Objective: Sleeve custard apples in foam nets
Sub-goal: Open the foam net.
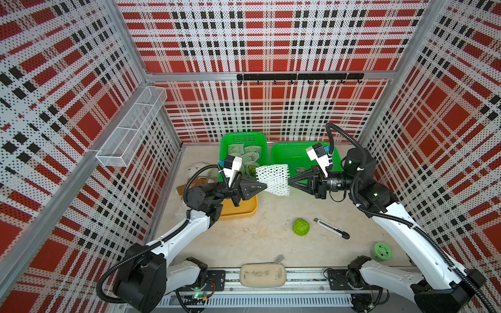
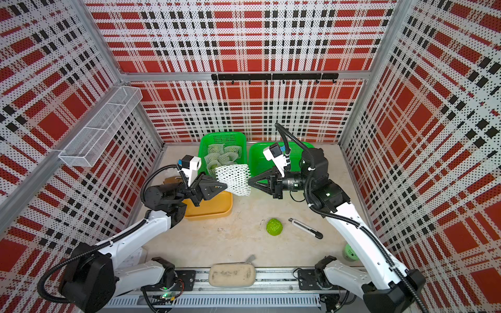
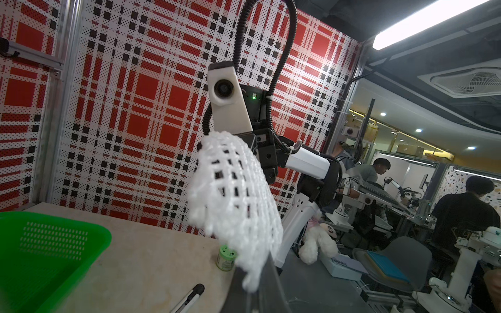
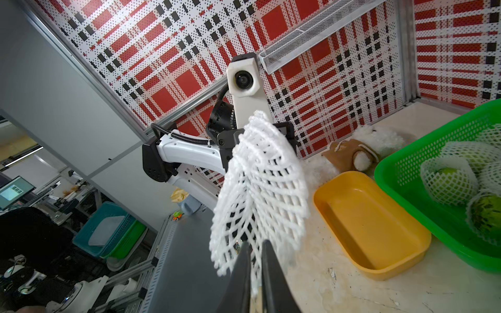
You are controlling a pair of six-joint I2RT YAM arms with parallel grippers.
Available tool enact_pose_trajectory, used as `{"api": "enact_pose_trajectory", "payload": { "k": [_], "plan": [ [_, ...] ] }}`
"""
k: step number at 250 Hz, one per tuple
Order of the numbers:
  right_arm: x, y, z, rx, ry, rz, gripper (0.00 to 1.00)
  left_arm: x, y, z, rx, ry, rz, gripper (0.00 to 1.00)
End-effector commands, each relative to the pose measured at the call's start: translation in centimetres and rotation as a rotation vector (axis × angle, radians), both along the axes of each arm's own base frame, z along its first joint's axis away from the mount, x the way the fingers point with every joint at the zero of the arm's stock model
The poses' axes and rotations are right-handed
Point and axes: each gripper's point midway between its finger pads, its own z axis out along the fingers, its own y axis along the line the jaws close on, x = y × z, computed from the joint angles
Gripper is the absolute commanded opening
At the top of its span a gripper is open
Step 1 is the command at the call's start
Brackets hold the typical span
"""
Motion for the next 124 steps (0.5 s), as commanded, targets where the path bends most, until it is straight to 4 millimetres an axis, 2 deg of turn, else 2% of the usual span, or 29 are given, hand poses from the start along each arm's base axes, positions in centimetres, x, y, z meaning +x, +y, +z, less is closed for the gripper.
{"api": "enact_pose_trajectory", "payload": {
  "k": [1,25,50,75,98,124],
  "plan": [
    [-0.1,0.5,1.0,0.011,-0.060,0.019,0.12,-1.3,0.0,0.8,-0.002,-0.049,-0.042,0.00],
    [0.0,1.3,0.9,0.017,-0.058,0.035,0.13,-2.1,-0.4,0.7,0.009,-0.058,-0.077,0.00],
    [-0.6,2.7,1.3,0.034,-0.072,0.081,0.20,-2.5,-1.0,0.4,0.029,-0.046,-0.117,0.00],
    [-1.1,4.2,1.3,0.041,-0.081,0.106,0.41,-2.6,-1.2,0.0,0.040,-0.037,-0.131,0.00],
    [-1.0,4.6,1.0,0.040,-0.077,0.078,0.65,-2.6,-1.2,-0.3,0.047,-0.026,-0.133,0.00],
    [-0.9,4.0,0.4,0.031,-0.070,0.029,0.78,-2.3,-0.9,-0.4,0.049,-0.011,-0.117,0.00]
  ]
}}
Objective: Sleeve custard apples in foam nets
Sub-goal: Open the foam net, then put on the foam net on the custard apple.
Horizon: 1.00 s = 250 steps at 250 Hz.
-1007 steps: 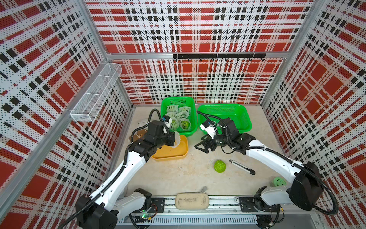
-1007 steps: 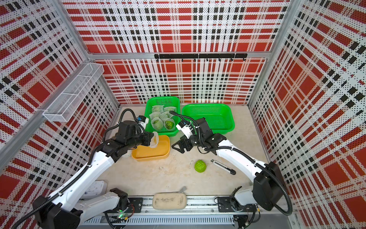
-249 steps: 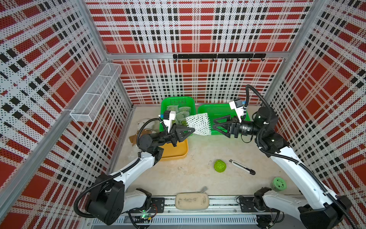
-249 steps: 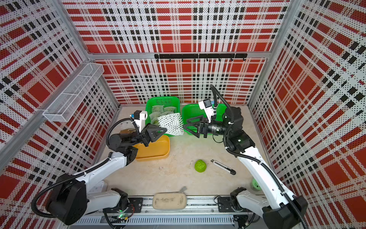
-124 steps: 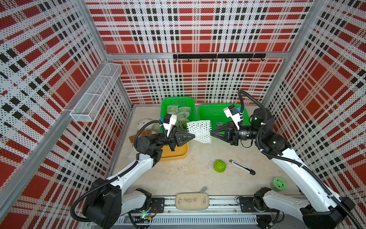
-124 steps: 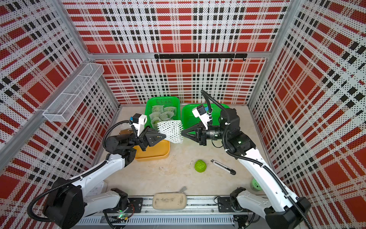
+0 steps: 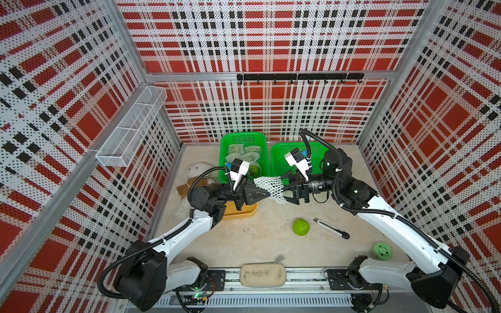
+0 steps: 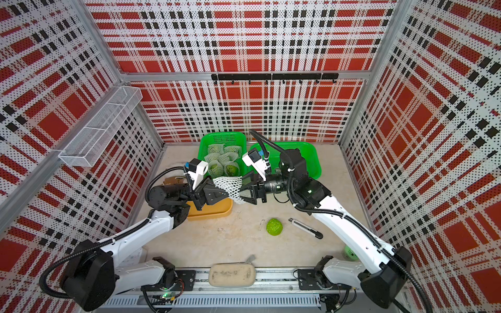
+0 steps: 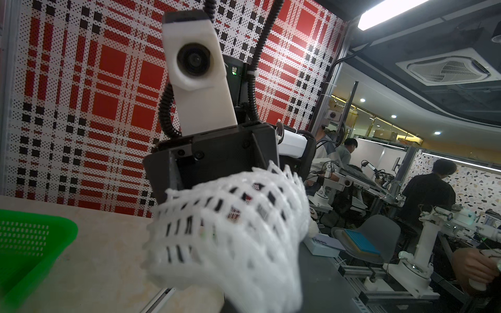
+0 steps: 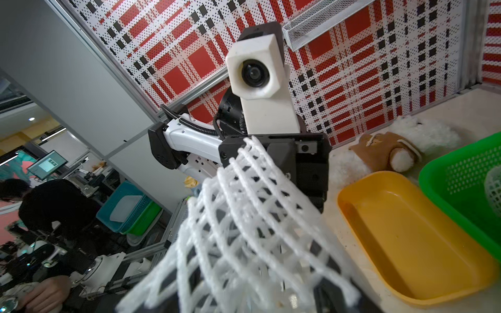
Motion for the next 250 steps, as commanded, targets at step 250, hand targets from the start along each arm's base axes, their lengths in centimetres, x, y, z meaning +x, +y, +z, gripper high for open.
{"api": "enact_pose_trajectory", "payload": {
  "k": [250],
  "plan": [
    [3.9,-23.3,-22.6,-0.823,0.386,-1.216,1.00,2.8,-8.5,-23.2,1.023,0.034,0.342,0.00]
  ]
}}
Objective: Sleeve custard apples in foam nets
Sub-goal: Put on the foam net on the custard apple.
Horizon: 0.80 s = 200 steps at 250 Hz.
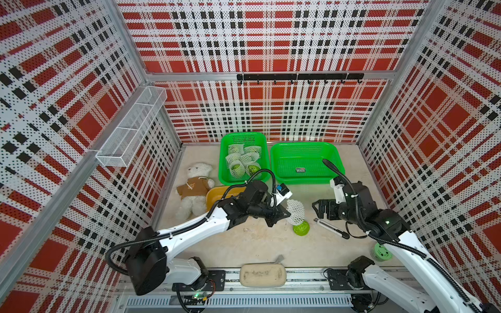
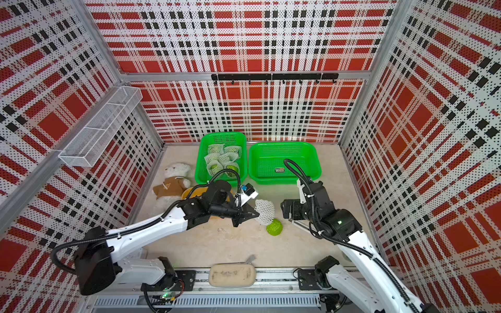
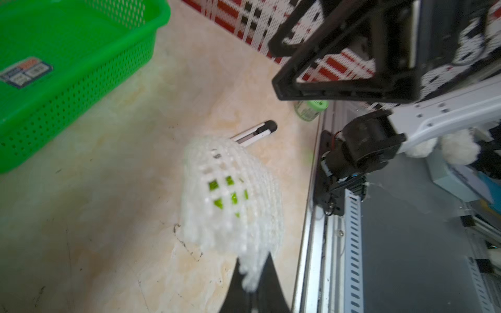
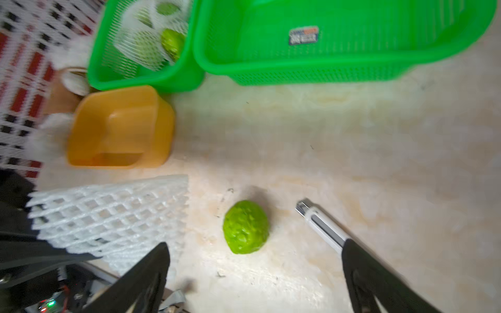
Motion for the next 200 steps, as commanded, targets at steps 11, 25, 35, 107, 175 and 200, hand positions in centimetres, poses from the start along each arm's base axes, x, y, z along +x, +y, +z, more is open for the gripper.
{"api": "enact_pose_trajectory", "payload": {
  "k": [11,25,35,107,175,200],
  "plan": [
    [-0.3,-2.1,-4.0,-0.093,0.093,-0.132,1.00,0.2,-0.4,-3.1,0.173,-0.032,0.014,0.00],
    [-0.3,-1.7,-5.3,-0.107,0.112,-0.131,1.00,-0.1,-1.1,-3.5,0.176,-0.029,0.003,0.00],
    [-0.4,-1.5,-6.3,-0.117,0.140,-0.137,0.99,-0.3,-1.6,-3.8,0.175,-0.020,-0.012,0.00],
    [-1.3,0.0,-12.3,-0.075,0.240,-0.161,1.00,-1.0,-3.0,-6.1,0.249,-0.011,-0.038,0.00],
    [-1.2,2.5,-15.0,0.008,0.261,-0.106,1.00,1.0,-3.0,-7.4,0.291,-0.061,0.067,0.00],
    [-0.5,4.2,-15.3,0.061,0.244,-0.067,1.00,1.7,-2.1,-7.8,0.319,-0.061,0.103,0.00]
  ]
}}
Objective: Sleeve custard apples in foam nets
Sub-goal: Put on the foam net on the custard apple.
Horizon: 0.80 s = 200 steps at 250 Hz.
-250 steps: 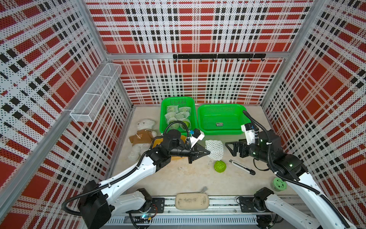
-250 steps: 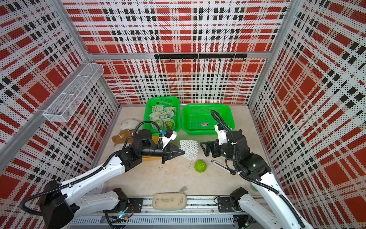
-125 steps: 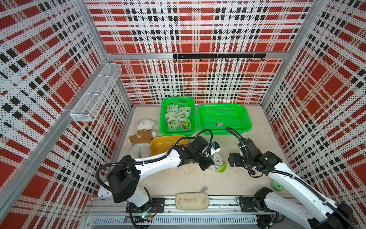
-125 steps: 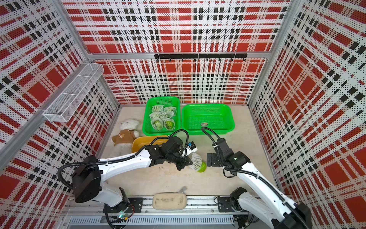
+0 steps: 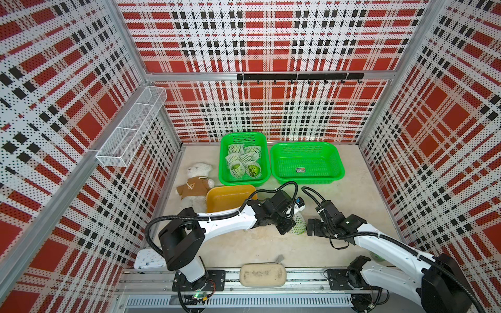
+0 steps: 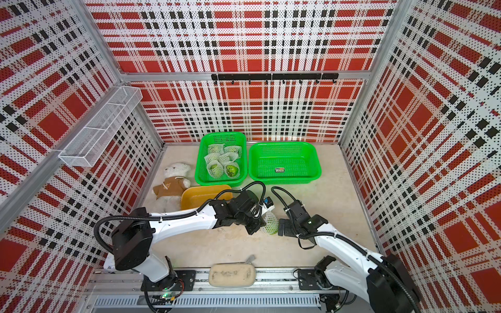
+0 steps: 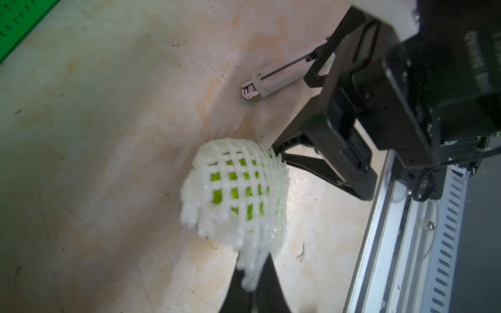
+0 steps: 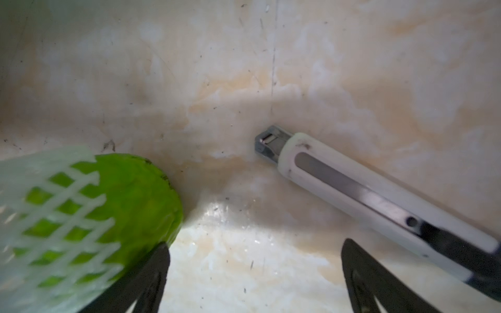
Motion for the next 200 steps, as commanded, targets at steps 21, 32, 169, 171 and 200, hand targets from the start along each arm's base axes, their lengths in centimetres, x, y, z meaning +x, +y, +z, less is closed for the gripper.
{"api": "enact_pose_trajectory", "payload": {
  "k": [21,32,169,171,200],
  "plan": [
    [2.9,4.1,0.5,0.165,-0.095,0.029,1.00,2.0,1.4,-0.6,0.029,-0.015,0.076,0.00],
    [3.3,4.4,0.5,0.159,-0.100,0.037,1.00,2.4,2.2,-1.0,0.047,-0.003,0.091,0.00],
    [3.5,3.3,2.0,-0.014,-0.194,0.279,1.00,3.3,5.1,-0.6,0.265,0.017,0.092,0.00],
    [3.4,3.3,2.0,-0.012,-0.195,0.283,1.00,3.3,4.9,-0.5,0.261,0.017,0.092,0.00],
    [2.9,3.9,2.9,0.021,-0.226,0.350,1.00,2.7,3.5,0.1,0.232,0.022,0.043,0.00]
  ]
}}
